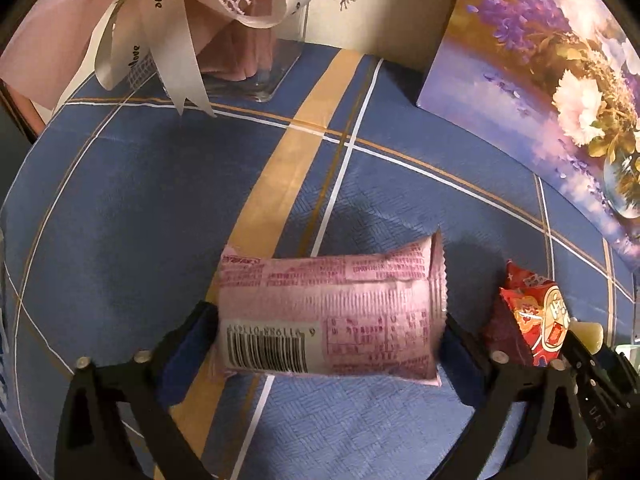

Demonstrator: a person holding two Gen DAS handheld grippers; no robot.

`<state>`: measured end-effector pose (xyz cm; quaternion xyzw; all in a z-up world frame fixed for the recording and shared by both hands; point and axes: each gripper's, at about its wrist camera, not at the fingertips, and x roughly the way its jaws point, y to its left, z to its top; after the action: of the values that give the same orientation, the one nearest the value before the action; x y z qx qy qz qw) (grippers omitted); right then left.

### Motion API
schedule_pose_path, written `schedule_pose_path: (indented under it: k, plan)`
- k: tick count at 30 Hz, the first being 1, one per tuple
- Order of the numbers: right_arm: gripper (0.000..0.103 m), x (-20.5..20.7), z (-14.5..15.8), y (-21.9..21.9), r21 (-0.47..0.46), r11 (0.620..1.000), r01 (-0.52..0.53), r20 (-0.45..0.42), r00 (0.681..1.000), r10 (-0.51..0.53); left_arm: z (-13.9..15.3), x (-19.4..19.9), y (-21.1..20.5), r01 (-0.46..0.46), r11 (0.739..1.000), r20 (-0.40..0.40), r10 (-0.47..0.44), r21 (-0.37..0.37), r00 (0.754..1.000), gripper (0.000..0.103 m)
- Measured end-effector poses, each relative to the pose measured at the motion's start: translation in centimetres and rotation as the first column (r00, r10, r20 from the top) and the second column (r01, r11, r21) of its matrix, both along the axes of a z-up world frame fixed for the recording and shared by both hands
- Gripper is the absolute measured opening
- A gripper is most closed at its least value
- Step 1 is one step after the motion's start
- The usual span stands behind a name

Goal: Organize snacks
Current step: 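Grasp the pink barcode pack with the left tool while the right tool grasps the round yellow cake cup, then carry the pink pack and yellow cake into the tray and open both tools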

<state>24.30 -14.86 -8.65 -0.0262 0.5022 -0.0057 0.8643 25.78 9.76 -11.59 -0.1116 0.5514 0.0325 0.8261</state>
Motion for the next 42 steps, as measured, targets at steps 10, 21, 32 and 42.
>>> schedule_pose_path:
  k: [10, 21, 32, 42]
  plan:
    - [0.049, 0.0, 1.5, -1.6, 0.083, 0.996, 0.018, 0.018, 1.000, -0.020, 1.1, -1.0, -0.2, 0.001, 1.000, 0.030, 0.000, -0.022, 1.000, 0.082]
    - [0.049, -0.8, 4.3, -1.9, 0.099, 0.995, 0.003, 0.066, 0.998, -0.010, 2.6, -2.8, -0.9, -0.014, 0.999, 0.055, 0.016, -0.033, 0.998, 0.082]
    - [0.049, -3.3, 7.2, -0.8, 0.120, 0.993, 0.014, 0.058, 0.998, -0.021, 6.5, -5.8, -1.0, -0.043, 0.998, 0.066, 0.046, -0.051, 0.997, 0.082]
    - [0.049, -7.8, 12.3, -0.8, 0.118, 0.993, 0.021, 0.112, 0.993, -0.034, 11.8, -9.2, -3.7, -0.023, 0.996, 0.117, 0.033, -0.087, 0.993, 0.082]
